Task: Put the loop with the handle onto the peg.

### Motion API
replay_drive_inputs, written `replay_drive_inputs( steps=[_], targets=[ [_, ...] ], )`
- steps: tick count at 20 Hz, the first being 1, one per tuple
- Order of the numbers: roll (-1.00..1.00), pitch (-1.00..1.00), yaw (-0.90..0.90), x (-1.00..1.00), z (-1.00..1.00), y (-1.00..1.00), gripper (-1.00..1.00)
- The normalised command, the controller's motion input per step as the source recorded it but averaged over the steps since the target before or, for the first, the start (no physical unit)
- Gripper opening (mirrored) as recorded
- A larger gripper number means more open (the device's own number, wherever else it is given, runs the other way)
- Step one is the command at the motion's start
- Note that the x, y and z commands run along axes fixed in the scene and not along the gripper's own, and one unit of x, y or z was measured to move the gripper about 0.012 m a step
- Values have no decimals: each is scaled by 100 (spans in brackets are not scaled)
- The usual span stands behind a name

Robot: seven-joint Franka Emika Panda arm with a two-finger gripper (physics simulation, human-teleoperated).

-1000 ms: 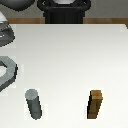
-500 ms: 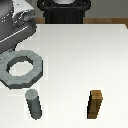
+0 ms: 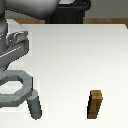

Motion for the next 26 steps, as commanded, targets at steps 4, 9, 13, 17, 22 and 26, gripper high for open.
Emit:
replay_drive_inputs(
  steps=[4, 9, 13, 17, 22, 26],
  targets=[
    [0, 0, 0, 0, 0, 75, -100],
    [0, 0, 0, 0, 0, 100, -100],
    [0, 0, 0, 25, -75, 0, -100],
    [0, 0, 0, 0, -50, 0, -100],
    [0, 0, 0, -20, 0, 20, -100],
    [0, 0, 0, 0, 0, 75, -100]
  ],
)
